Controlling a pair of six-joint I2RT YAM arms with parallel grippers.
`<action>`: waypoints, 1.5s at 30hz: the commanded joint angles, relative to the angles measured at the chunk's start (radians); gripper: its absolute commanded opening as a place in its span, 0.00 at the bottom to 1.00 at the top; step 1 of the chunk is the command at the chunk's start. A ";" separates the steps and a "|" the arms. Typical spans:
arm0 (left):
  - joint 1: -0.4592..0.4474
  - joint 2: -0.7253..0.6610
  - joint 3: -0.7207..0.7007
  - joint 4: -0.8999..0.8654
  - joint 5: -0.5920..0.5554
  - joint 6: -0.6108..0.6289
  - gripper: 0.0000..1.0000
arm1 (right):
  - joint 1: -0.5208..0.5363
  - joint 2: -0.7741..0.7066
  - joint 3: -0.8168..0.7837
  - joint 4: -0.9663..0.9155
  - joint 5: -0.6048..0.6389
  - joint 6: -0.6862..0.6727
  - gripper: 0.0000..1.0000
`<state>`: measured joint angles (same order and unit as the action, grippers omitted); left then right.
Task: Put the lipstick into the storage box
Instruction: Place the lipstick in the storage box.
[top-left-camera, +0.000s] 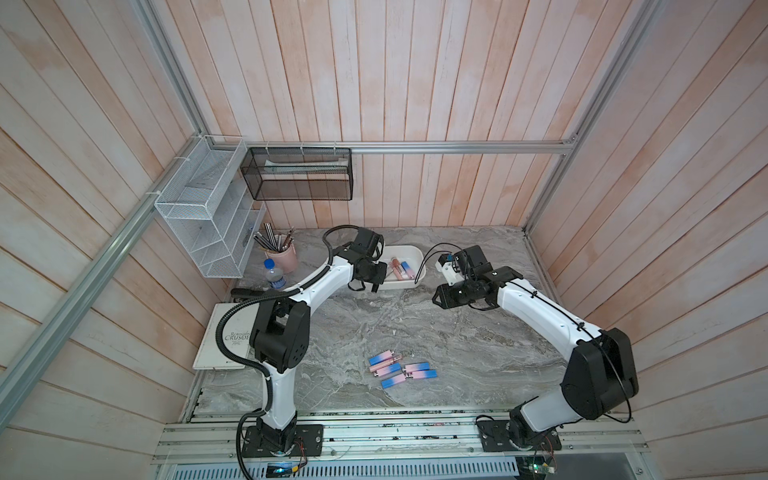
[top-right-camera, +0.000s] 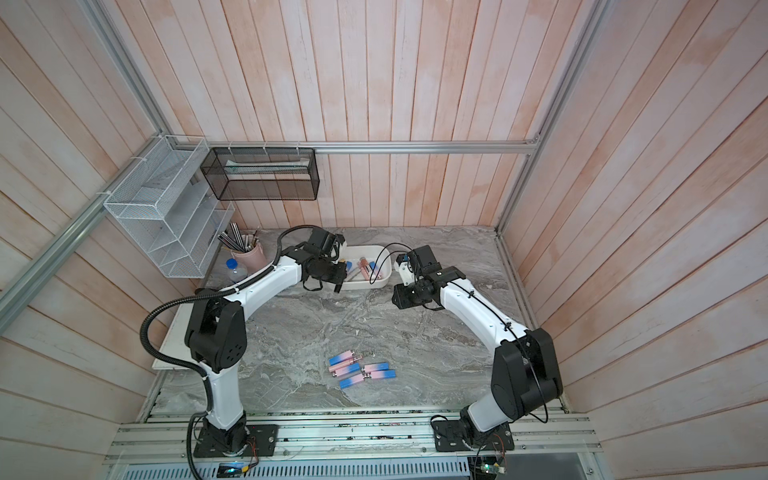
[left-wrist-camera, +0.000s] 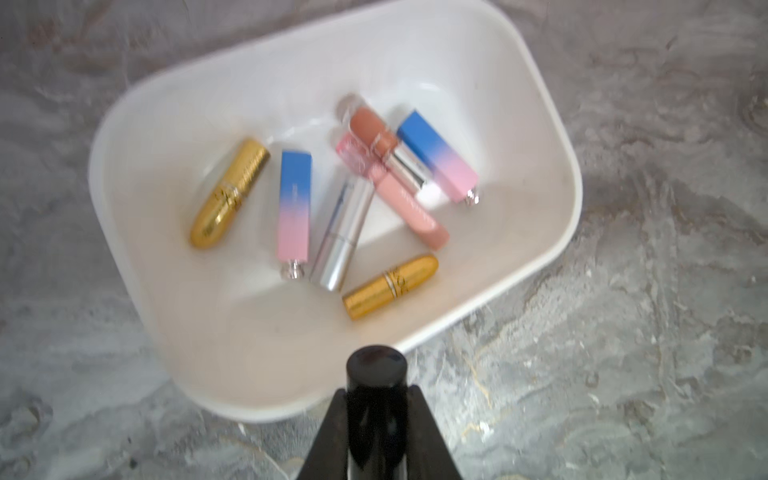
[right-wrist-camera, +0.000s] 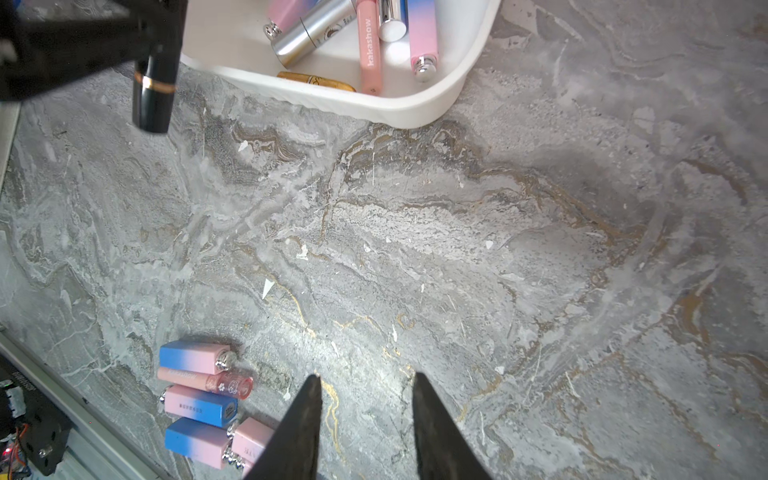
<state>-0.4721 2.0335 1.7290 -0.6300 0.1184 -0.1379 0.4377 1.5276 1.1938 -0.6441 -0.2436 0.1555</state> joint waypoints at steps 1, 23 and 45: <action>0.020 0.091 0.163 0.007 -0.011 0.042 0.02 | -0.001 -0.024 -0.013 -0.012 0.012 0.010 0.38; 0.085 0.310 0.316 0.093 0.071 0.015 0.22 | -0.064 0.058 0.090 -0.063 0.029 -0.015 0.38; 0.008 -0.297 -0.395 0.212 0.094 0.050 0.71 | -0.072 -0.002 0.006 -0.030 -0.003 -0.003 0.38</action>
<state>-0.4248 1.8194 1.4487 -0.4637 0.2043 -0.1081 0.3695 1.5555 1.2186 -0.6773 -0.2306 0.1535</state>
